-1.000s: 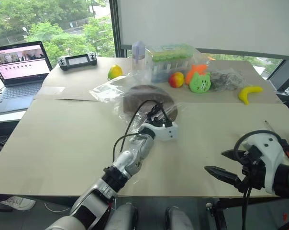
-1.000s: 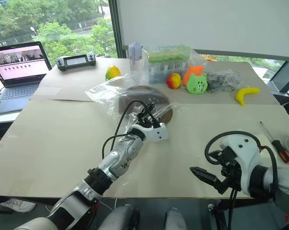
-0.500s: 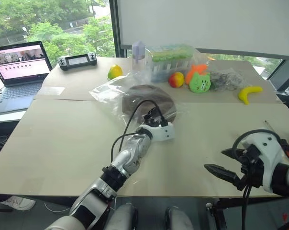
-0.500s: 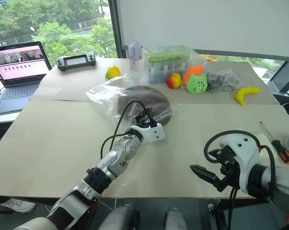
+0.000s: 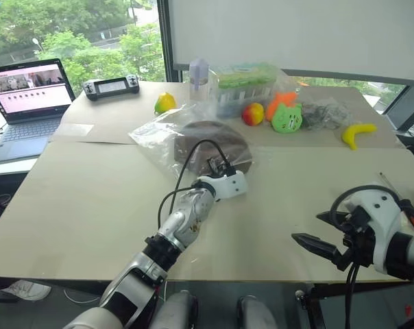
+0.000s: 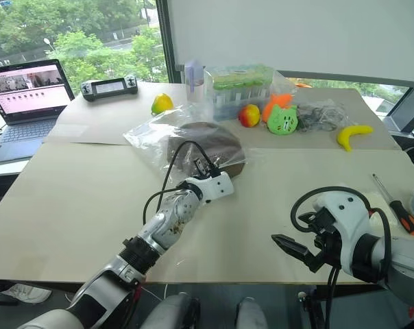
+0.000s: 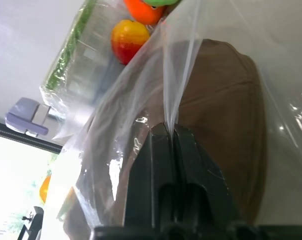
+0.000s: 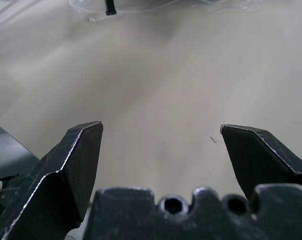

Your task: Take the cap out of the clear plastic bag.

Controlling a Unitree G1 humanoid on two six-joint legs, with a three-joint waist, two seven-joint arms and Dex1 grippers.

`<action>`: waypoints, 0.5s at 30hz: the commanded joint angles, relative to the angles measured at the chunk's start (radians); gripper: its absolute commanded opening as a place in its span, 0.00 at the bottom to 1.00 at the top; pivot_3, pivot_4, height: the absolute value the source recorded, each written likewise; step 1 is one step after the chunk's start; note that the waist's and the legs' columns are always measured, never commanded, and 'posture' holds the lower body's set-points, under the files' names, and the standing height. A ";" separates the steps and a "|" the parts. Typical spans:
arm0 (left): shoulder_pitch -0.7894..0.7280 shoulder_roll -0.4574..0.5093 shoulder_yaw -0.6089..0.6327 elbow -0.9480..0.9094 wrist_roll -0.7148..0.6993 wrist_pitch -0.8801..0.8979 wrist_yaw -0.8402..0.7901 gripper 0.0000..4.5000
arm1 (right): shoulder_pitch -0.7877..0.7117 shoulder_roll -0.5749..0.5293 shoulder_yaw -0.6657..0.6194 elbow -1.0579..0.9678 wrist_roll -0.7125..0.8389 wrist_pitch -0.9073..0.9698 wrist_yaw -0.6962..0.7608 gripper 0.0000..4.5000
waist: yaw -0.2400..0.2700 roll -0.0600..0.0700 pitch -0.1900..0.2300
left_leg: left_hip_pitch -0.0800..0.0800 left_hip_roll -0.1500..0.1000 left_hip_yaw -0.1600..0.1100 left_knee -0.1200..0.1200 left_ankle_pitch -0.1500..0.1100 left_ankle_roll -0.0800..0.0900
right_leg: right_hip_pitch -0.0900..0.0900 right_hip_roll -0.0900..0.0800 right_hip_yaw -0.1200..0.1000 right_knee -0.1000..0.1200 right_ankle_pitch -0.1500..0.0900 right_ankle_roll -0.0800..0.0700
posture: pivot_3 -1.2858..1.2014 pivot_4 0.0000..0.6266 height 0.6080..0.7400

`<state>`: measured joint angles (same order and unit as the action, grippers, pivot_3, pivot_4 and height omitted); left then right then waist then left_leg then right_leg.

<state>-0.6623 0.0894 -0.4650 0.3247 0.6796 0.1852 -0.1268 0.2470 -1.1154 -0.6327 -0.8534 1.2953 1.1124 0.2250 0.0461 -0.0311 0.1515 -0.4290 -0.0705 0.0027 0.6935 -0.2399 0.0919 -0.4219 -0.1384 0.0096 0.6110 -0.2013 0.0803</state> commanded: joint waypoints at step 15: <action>-0.286 0.057 0.146 -0.014 -0.257 -0.038 -0.248 0.02 | -0.216 0.250 0.291 0.029 -0.106 -0.146 -0.154 1.00 | -0.005 0.000 0.000 | -0.001 -0.001 0.000 0.000 0.000 0.000 | -0.001 0.001 0.000 0.000 0.000 0.000 | 0.52 0.24 0.99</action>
<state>-0.9167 0.1367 -0.3430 0.3501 0.4441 0.1459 -0.3523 0.0499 -0.8954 -0.3513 -0.8320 1.1994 1.0118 0.1016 0.0412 -0.0314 0.1517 -0.4297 -0.0712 0.0025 0.6936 -0.2396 0.0913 -0.4233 -0.1373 0.0093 0.6113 -0.2013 0.0803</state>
